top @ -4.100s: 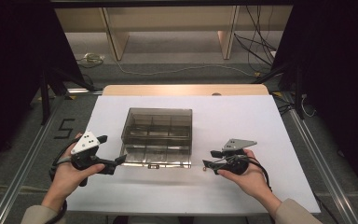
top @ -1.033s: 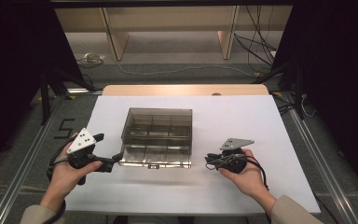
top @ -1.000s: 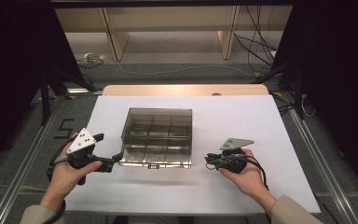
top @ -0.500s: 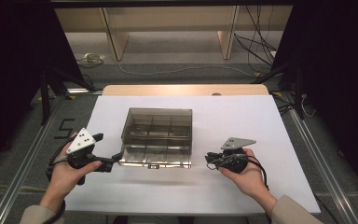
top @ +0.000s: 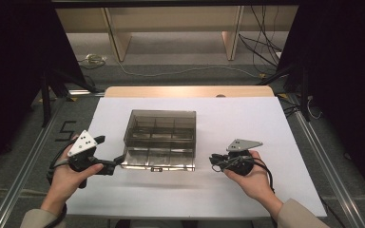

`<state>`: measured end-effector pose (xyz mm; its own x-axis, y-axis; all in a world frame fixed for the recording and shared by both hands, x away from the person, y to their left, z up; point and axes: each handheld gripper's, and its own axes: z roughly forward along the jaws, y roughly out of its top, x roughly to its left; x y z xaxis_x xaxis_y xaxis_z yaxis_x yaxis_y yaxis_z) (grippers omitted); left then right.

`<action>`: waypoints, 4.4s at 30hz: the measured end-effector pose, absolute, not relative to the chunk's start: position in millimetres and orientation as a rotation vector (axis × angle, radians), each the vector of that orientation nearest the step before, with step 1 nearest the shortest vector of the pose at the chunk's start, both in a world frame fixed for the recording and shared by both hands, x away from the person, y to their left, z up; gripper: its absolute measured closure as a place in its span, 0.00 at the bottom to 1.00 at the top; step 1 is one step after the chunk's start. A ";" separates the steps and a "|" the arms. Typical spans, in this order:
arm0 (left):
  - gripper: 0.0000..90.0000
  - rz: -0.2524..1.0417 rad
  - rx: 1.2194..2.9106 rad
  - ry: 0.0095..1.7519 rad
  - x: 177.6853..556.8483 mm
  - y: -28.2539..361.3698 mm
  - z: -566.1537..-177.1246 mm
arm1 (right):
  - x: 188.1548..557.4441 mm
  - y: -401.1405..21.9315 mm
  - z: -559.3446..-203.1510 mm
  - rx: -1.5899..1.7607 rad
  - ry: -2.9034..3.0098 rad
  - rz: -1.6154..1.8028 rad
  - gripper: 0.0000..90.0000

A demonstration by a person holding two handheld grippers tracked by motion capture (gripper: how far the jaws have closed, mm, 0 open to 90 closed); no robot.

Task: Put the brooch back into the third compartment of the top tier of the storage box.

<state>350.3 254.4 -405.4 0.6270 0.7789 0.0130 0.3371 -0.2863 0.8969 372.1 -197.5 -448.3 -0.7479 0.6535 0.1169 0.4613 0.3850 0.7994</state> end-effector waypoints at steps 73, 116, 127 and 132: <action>0.00 0.576 1.879 0.880 349.0 253.6 -403.9 | 371.8 -200.7 -435.4 0.986 2.347 1.379 0.89; 0.00 0.576 1.888 0.873 348.7 253.2 -403.5 | 370.2 -197.5 -426.2 0.960 2.308 1.438 0.89; 0.00 0.579 1.888 0.875 348.4 253.3 -403.4 | 369.4 -195.2 -423.7 0.950 2.308 1.448 0.89; 0.00 0.575 1.878 0.880 348.5 252.1 -403.9 | 368.9 -192.7 -423.1 0.940 2.306 1.455 0.89</action>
